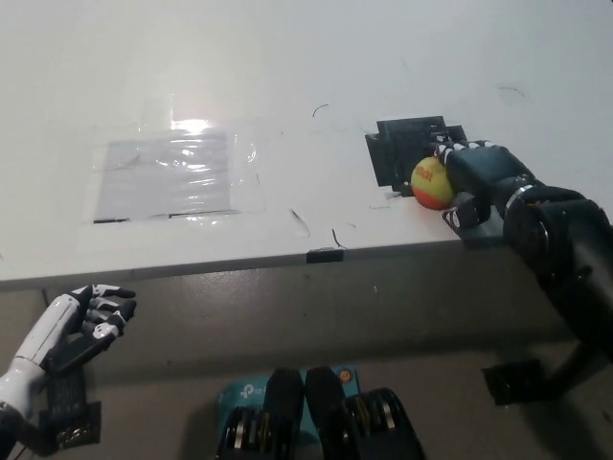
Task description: The robot uses right hand to squeeze a small tennis ball placed on the black area of the table
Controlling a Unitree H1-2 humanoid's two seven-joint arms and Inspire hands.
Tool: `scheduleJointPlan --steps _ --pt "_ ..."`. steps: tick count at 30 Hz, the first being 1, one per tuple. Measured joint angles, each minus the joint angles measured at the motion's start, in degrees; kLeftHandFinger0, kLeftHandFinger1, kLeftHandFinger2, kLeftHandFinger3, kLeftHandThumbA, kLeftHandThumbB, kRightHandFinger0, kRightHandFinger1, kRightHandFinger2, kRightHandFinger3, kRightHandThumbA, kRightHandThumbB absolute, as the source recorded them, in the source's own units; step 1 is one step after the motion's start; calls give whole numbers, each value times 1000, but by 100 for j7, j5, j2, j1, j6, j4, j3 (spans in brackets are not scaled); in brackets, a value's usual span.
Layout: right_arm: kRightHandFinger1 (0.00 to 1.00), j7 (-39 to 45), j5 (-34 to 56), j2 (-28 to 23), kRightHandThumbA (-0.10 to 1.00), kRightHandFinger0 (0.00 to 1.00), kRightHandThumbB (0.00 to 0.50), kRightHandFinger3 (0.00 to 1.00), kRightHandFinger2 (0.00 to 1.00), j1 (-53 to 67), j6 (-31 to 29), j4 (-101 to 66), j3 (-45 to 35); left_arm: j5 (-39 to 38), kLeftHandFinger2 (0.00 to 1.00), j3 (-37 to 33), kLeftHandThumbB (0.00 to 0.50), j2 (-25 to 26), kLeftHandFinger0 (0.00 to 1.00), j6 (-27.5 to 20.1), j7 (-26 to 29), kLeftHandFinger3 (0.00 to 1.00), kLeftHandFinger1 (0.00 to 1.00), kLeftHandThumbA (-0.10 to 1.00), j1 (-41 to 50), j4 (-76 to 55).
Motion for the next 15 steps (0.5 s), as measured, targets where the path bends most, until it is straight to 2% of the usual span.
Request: scheduleJointPlan --steps 4,10,15 --pt "1000 108 5 -47 1000 1000 500 1000 1000 108 92 -404 -25 -1 564 2 16 0 426 2 0 661 487 693 0 13" --pt "1000 157 13 -124 1000 1000 500 1000 1000 160 208 -568 -195 -1 574 17 23 0 425 -5 0 667 487 727 7 63" --pt "1000 144 14 -159 953 1000 500 1000 1000 331 237 -824 -364 8 576 11 23 0 416 -31 0 690 476 740 40 81"
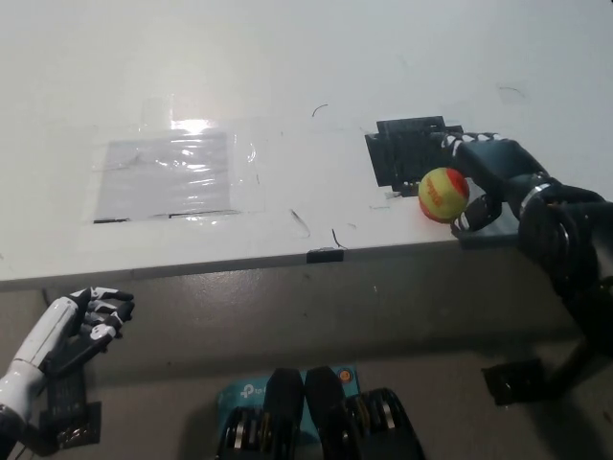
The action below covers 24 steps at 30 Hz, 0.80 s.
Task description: The robot uses right hand to squeeze a small tennis ball placed on the black area of the table
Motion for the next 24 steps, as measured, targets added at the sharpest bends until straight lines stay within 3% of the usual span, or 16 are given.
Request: scheduleJointPlan --steps 5,7,8,9,10,11,12,13,15,18,19,21,23,24 --pt "1000 -94 33 -115 905 1000 500 1000 1000 502 4 -756 -509 -10 580 19 18 -3 426 1 0 665 492 689 64 2" --pt "1000 -104 76 -197 595 1000 474 1000 1000 734 7 -1173 -815 -12 579 30 35 -2 424 -1 0 658 493 691 89 4" --pt "1000 -106 144 -216 589 1000 497 1000 1000 860 11 -1440 -1009 -12 578 33 35 -2 423 0 0 656 492 691 95 8" --pt "984 -107 201 -217 478 864 442 1000 1000 958 14 -1629 -1174 -12 568 33 25 -3 412 0 0 653 481 689 95 10" --pt "698 -112 310 -215 426 625 413 962 786 1093 23 -1899 -1421 -12 563 34 28 -3 403 0 0 651 473 687 95 11" --pt "494 -119 415 -206 316 452 258 790 579 1206 46 -2112 -1645 -11 558 33 19 -3 394 1 0 650 465 681 94 11" --pt "315 -141 527 -173 259 279 271 636 419 1341 62 -2328 -1899 -11 555 30 21 -4 385 -2 0 650 459 675 91 13" --pt "223 -200 645 -117 118 188 233 554 329 1500 74 -2550 -2183 -11 557 31 33 -4 386 -5 0 656 459 686 92 21" --pt "151 -318 855 30 85 118 232 547 281 1844 77 -2877 -2634 -7 565 30 57 -4 400 -6 0 664 470 729 94 27" --pt "102 -508 1168 316 118 57 228 592 243 2308 43 -3146 -3184 -5 562 23 42 -4 401 -5 0 659 472 713 94 27" --pt "63 -562 1304 446 46 11 229 532 183 2523 31 -3216 -3389 -5 565 20 50 -4 405 -5 0 661 475 709 95 27" --pt "2 -679 1549 677 160 0 224 442 126 2859 -40 -3237 -3704 -3 590 13 49 -4 426 2 0 676 493 712 101 27" --pt "0 -808 1795 969 174 0 235 385 64 3144 -134 -3200 -4026 -5 601 12 44 -4 439 8 0 693 502 706 109 31" --pt "0 -864 1903 1132 129 0 236 352 42 3260 -170 -3157 -4170 -5 596 9 39 -5 426 11 0 689 489 693 112 37"
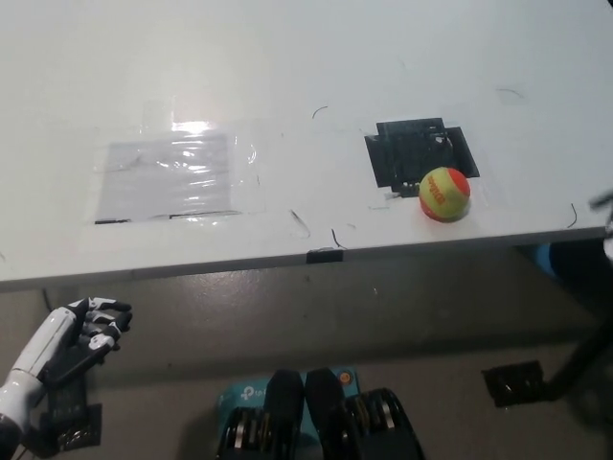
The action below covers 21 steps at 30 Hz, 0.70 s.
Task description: The robot uses right hand to squeeze a small tennis ball placed on the black area of the table
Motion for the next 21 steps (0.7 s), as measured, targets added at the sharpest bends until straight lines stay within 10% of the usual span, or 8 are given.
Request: scheduleJointPlan --steps 12,21 --pt "0 -667 1285 1281 122 0 196 313 33 70 -460 1842 -1083 6 605 -30 45 -3 384 -57 2 693 470 736 12 72" --pt "0 -959 1377 1098 144 0 205 280 23 71 -831 2249 -490 27 597 -24 59 -3 382 -98 3 702 470 748 22 99"
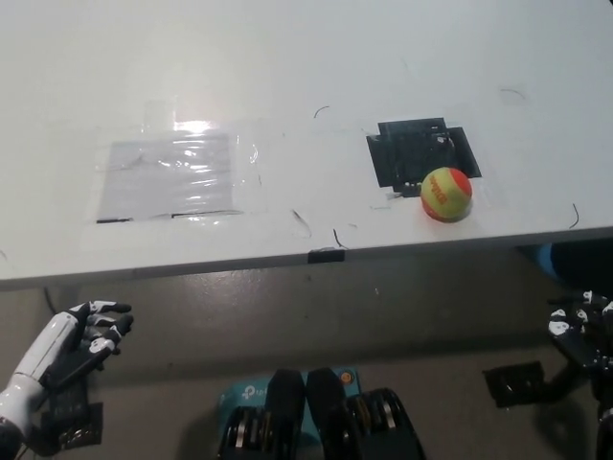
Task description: The robot uses right hand to squeeze a small tennis ball placed on the black area of the table
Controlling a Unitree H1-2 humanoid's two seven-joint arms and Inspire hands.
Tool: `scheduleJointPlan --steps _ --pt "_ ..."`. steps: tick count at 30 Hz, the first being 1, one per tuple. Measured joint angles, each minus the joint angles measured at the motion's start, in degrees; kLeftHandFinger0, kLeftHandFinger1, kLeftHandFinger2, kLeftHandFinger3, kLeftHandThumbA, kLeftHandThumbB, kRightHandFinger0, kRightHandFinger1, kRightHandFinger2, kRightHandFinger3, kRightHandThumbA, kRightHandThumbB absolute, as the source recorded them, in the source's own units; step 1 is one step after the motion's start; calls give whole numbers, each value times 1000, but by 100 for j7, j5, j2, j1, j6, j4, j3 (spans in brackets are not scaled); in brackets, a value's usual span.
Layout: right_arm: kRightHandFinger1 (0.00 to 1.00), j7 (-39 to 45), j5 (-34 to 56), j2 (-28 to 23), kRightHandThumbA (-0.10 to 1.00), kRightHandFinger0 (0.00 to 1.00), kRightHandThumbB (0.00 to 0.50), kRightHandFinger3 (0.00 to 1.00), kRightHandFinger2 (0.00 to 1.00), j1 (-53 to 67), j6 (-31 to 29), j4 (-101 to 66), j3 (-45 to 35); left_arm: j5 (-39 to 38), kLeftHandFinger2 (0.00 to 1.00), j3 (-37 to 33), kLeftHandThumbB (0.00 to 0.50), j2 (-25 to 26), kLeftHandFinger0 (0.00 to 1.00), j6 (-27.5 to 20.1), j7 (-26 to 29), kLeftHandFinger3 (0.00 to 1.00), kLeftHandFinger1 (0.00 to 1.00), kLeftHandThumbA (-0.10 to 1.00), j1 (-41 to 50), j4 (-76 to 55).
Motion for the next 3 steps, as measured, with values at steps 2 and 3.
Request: scheduleJointPlan --steps 2,3 --pt "0 -74 2 -55 128 0 201 276 37 0 0 0 33 1 599 0 65 0 375 -1 0 699 464 764 17 0" --pt "0 -78 2 -63 128 0 201 276 37 0 0 0 36 2 599 0 65 0 375 -2 0 699 464 764 17 1"
